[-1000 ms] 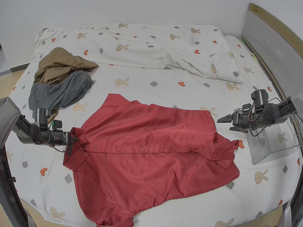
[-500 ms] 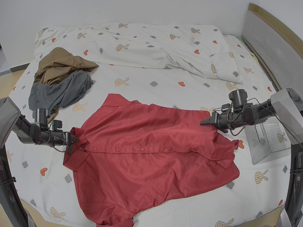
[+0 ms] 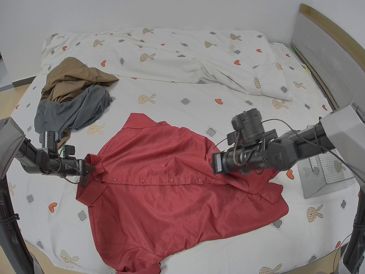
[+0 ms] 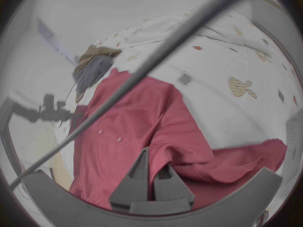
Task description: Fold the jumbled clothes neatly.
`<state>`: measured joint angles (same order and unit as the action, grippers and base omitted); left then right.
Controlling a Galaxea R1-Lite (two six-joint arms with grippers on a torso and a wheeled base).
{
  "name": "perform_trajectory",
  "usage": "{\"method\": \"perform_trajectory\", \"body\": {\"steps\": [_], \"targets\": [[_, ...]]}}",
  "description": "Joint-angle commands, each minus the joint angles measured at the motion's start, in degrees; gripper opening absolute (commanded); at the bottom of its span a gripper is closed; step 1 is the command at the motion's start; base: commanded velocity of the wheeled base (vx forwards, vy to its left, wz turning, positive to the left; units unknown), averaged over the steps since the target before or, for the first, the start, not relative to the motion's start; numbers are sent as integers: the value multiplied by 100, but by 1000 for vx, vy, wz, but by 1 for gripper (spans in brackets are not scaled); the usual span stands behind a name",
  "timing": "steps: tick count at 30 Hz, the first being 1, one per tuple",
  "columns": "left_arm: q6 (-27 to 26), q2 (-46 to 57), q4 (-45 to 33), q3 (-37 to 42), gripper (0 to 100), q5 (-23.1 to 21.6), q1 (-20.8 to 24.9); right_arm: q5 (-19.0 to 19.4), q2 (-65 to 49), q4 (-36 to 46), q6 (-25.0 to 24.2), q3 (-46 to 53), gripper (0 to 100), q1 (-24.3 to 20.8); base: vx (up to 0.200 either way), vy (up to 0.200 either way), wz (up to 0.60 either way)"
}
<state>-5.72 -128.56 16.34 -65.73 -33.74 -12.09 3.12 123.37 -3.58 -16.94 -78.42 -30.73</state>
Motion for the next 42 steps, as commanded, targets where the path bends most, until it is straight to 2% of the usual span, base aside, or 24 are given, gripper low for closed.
{"method": "perform_trajectory", "body": {"steps": [1,12,13,20,22,23,25,29,30,33,34,35,37,41,42], "targets": [[0,42,1,8,0,-1,-4,-769,-261,-20,446,723,0,-1233,0,0,0],[0,33,1,8,0,-1,-4,-795,258,-2,385,811,0,-1163,0,0,0],[0,33,1,8,0,-1,-4,-795,249,-2,367,811,100,-1163,0,0,0],[0,33,1,8,0,-1,-12,-593,-375,7,350,855,100,-996,0,0,0],[0,33,1,8,0,-1,-12,-92,-999,16,227,987,100,-926,0,0,0],[0,33,1,8,0,-1,-12,-66,-1043,16,218,987,100,-926,0,0,0],[0,24,1,8,0,-1,-12,576,-1623,156,-63,1057,100,-829,0,0,0],[0,24,1,17,0,-1,-4,1033,-1922,473,-292,969,100,-442,0,0,0],[0,24,1,17,0,-1,-4,1173,-1913,517,-309,916,100,-196,0,0,0],[0,24,1,17,0,-1,-4,1375,-1825,552,-309,785,100,393,0,0,0],[0,24,1,17,0,-1,-4,1384,-1825,552,-301,776,100,410,0,0,0],[0,24,1,25,0,-1,5,1402,-1623,552,-301,644,100,691,0,0,0],[0,24,1,25,0,-1,23,1411,-1245,561,-301,477,100,902,0,0,0],[0,24,1,25,0,-1,32,1428,-990,587,-301,363,100,1008,0,0,0],[0,33,1,25,0,-1,32,1569,-832,719,-301,328,100,1017,0,0,0]]}}
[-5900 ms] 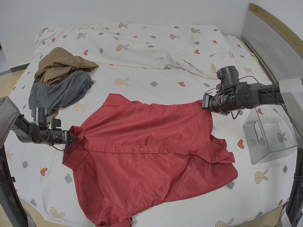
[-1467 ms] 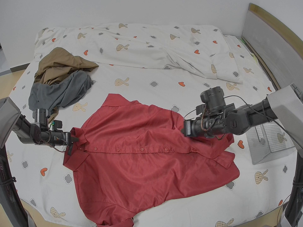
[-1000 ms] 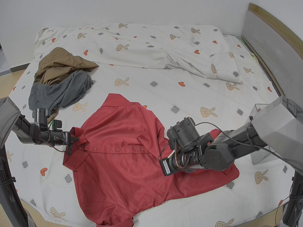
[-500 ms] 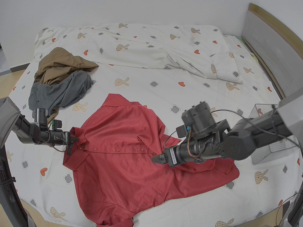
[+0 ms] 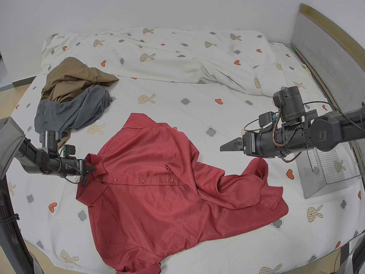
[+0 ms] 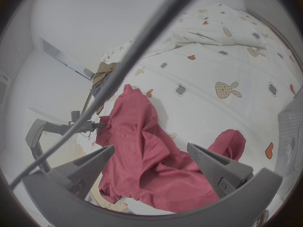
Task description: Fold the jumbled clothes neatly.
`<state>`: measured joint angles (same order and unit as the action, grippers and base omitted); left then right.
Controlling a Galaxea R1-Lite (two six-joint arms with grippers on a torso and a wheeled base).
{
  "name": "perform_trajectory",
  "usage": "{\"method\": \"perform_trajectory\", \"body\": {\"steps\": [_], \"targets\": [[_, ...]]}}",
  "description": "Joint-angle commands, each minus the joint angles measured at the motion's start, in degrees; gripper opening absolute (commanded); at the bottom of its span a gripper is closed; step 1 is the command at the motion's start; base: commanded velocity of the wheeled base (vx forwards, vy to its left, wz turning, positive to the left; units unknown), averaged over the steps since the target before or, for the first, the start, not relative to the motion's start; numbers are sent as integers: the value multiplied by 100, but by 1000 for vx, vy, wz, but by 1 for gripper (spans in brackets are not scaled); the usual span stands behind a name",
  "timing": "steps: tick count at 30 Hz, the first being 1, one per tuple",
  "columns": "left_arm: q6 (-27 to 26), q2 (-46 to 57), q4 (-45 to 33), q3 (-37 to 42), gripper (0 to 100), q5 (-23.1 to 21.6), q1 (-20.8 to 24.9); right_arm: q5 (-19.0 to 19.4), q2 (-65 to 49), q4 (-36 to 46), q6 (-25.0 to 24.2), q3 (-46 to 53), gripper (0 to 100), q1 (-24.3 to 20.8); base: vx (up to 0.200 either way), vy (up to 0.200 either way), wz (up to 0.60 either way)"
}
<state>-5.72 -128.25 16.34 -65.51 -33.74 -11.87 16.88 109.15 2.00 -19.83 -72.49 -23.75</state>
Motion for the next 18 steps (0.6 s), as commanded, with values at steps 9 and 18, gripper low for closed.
{"method": "perform_trajectory", "body": {"steps": [9,18], "targets": [[0,1,1,12,0,-1,18,623,915,345,-20,-266,100,177,0,0,0],[-8,-25,1,12,0,-1,27,623,976,512,-20,-275,100,-209,0,0,0]]}}
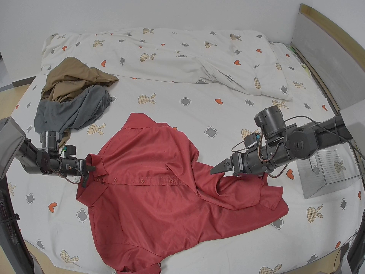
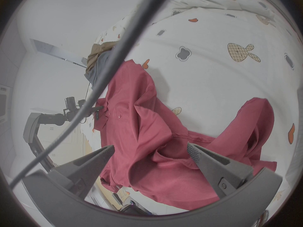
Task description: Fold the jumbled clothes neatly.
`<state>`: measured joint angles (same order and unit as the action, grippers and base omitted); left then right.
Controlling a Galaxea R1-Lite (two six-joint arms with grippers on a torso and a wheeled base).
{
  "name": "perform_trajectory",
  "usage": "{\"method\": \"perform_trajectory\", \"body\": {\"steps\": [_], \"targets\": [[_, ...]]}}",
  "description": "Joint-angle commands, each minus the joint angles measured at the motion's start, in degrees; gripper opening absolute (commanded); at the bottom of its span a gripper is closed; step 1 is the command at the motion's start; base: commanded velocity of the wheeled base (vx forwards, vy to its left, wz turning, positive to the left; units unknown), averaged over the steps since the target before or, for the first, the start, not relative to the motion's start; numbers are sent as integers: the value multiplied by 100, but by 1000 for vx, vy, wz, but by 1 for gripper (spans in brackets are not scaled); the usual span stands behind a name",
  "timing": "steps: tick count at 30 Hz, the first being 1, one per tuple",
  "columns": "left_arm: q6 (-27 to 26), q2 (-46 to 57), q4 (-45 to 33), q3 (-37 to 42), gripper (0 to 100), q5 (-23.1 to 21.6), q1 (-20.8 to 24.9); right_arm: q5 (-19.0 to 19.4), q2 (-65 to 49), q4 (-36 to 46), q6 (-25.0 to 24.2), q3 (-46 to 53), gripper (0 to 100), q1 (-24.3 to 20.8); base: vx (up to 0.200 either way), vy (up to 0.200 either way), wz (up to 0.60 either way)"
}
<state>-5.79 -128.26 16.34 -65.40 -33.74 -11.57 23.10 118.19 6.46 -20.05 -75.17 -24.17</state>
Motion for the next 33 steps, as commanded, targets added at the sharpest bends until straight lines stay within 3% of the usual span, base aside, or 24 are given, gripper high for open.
{"method": "perform_trajectory", "body": {"steps": [1,7,33], "targets": [[-1,-24,1,1,0,-1,6,1,73,83,1,-7,100,-184,0,0,0],[-1,-24,1,1,0,-1,-3,-60,328,162,-7,2,100,-395,0,0,0],[-1,-50,1,-8,0,-1,6,-16,20,162,-34,398,100,-96,0,0,0]]}}
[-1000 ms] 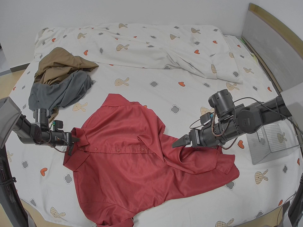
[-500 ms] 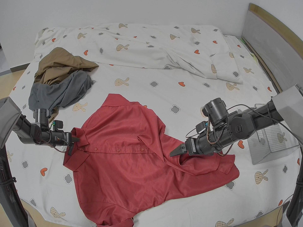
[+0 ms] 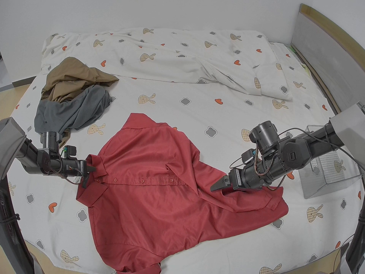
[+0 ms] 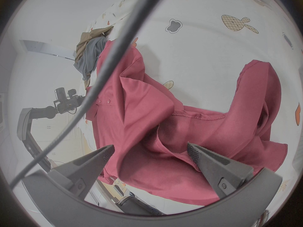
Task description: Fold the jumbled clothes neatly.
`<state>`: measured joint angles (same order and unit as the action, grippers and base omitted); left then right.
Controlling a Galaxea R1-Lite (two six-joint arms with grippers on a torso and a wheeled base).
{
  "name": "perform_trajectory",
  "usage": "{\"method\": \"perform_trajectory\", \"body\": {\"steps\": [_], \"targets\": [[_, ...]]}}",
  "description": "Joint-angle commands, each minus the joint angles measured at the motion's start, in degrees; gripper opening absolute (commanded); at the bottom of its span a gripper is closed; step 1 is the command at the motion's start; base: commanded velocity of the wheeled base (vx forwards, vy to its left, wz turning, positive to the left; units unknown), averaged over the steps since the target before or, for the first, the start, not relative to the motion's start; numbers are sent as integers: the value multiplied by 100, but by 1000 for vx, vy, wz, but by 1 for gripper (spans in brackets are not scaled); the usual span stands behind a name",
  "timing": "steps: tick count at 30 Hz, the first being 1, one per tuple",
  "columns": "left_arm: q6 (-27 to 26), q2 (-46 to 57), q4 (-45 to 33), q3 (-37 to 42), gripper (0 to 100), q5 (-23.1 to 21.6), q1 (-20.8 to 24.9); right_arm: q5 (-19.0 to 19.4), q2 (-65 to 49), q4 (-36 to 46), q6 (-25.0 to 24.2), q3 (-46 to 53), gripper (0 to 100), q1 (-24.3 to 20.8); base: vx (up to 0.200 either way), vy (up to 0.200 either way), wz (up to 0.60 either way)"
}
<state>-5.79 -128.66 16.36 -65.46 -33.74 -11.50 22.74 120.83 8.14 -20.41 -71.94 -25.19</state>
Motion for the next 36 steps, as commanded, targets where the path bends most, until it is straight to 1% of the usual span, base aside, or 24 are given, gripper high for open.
{"method": "perform_trajectory", "body": {"steps": [1,10,17,23,29,36], "targets": [[-1,-10,-1,-2,0,-1,-2,20,-271,-6,2,83,100,5,0,0,0],[-1,-1,-1,-2,0,-1,-2,-32,-350,-15,54,259,100,374,0,0,0],[-1,-10,-1,7,0,-1,-2,-59,-324,-41,72,365,100,400,0,0,0],[-1,-10,-1,-2,0,-1,-2,-278,-359,-23,63,373,100,506,0,0,0],[-1,-10,-1,-2,0,-1,16,-287,-473,-23,63,426,100,673,0,0,0],[-1,-1,-1,7,0,-1,16,-296,-482,-15,63,461,100,726,0,0,0]]}}
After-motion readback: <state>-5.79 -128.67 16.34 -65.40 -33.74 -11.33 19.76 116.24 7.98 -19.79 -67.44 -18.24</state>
